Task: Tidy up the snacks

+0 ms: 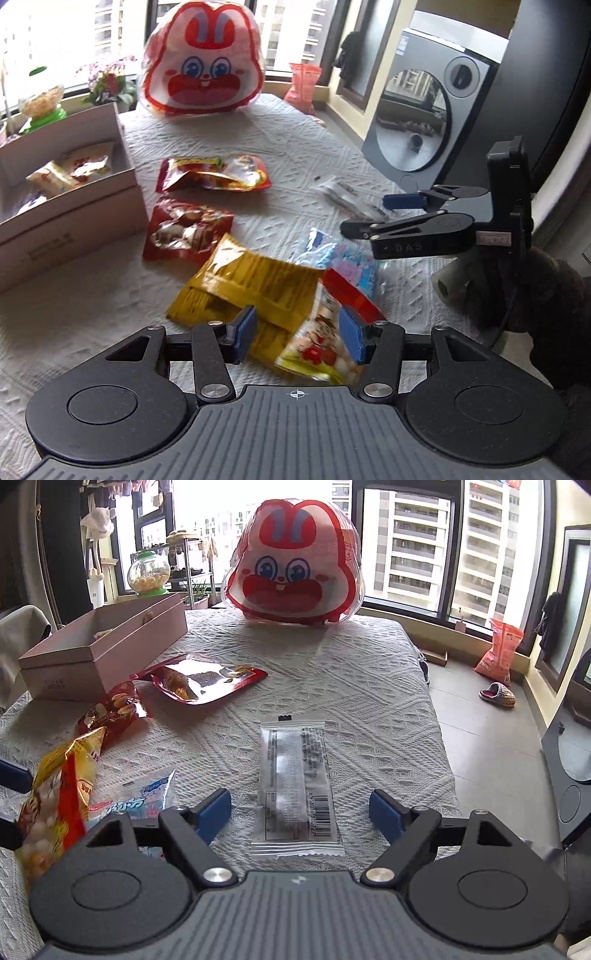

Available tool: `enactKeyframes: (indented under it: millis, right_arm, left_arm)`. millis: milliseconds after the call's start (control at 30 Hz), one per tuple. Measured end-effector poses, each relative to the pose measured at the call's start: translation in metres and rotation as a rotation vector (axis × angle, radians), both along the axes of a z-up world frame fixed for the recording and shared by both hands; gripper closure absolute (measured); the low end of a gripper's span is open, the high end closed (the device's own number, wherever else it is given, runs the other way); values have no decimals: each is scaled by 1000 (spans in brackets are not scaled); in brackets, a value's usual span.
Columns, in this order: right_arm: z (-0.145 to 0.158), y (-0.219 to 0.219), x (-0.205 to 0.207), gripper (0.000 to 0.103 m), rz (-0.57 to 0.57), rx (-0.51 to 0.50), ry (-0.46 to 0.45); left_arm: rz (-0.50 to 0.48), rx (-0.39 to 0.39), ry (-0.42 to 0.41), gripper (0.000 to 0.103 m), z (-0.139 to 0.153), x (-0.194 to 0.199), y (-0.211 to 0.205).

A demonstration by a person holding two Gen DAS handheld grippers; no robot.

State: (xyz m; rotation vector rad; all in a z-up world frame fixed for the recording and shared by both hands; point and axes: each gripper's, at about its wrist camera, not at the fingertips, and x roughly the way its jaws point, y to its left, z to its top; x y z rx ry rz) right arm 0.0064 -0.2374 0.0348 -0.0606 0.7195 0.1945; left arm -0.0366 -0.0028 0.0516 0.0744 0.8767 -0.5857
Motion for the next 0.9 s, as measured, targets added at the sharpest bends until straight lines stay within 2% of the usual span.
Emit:
enactKeyframes:
  millis: [100, 167, 300, 367, 500, 600, 800, 900]
  right_arm:
    - [0, -1, 1, 20, 1, 0, 0]
    - [0, 0, 0, 19, -3, -1, 1]
    - [0, 1, -1, 19, -11, -2, 1]
    - [-1, 1, 0, 19, -11, -2, 1]
    - [0, 2, -1, 18, -20, -4, 2]
    - [0, 2, -1, 17, -22, -5, 3]
    - [0, 3, 2, 15, -14, -4, 15]
    - [0, 3, 2, 14, -10, -4, 17]
  left_arm:
    - [113, 20, 23, 49, -9, 10, 18]
    - [190, 0, 54, 50, -16, 18, 29]
    - [252, -210, 163, 49, -27, 34, 42]
    - [257, -237, 151, 49, -30, 43, 35]
    - [252, -219, 30, 49, -27, 57, 14]
    - [240, -192, -55, 49, -18, 54, 3]
    - [213, -124, -54, 49, -4, 34, -8]
    - [217, -102, -41, 49, -12, 24, -9]
